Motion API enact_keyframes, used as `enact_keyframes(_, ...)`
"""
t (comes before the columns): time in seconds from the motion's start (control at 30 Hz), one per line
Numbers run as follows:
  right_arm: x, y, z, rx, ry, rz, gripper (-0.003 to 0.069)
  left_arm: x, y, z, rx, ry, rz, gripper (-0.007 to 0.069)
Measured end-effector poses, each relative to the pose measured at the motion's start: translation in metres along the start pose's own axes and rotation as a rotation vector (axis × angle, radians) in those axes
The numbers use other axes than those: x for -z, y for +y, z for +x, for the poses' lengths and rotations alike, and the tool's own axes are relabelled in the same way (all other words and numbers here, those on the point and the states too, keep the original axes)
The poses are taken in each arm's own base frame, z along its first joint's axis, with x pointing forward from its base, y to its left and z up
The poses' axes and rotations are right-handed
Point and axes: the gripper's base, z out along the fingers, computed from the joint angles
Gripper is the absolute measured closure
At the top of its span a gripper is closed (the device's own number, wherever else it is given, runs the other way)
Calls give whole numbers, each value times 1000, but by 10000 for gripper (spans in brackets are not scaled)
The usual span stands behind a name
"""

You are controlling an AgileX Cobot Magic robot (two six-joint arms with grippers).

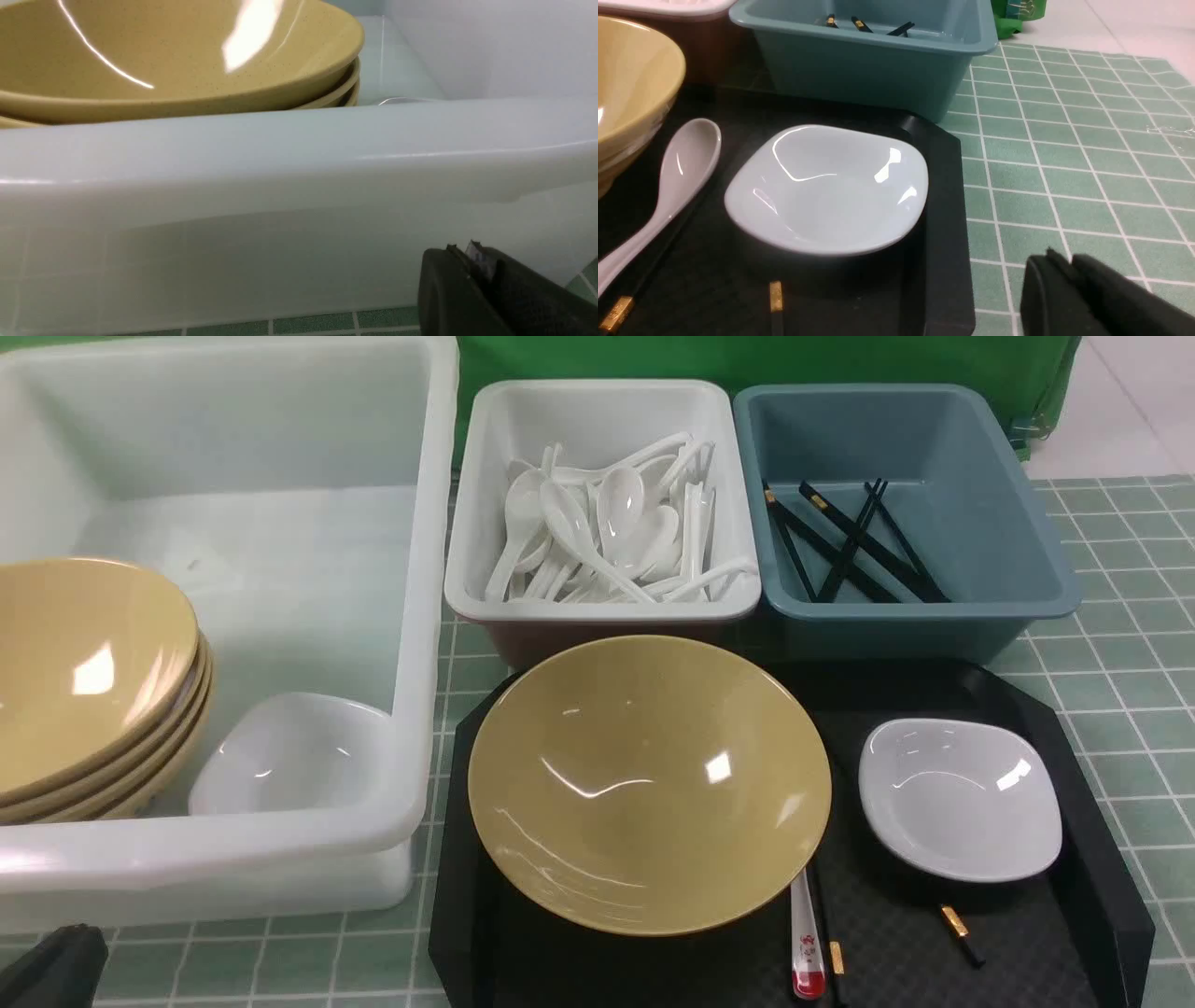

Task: On blue table put chopsticks spoon bowls plates into blue grey white boxes.
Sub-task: 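Grasp the large bowl on the tray by its rim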

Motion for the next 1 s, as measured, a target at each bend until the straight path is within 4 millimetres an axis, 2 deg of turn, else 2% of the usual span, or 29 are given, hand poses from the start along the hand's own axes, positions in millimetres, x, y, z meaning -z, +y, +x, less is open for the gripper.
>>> enact_keyframes(1.0, 0, 0, 0, 20, 0, 0, 547, 0, 1, -1, -21, -15, -9, 622)
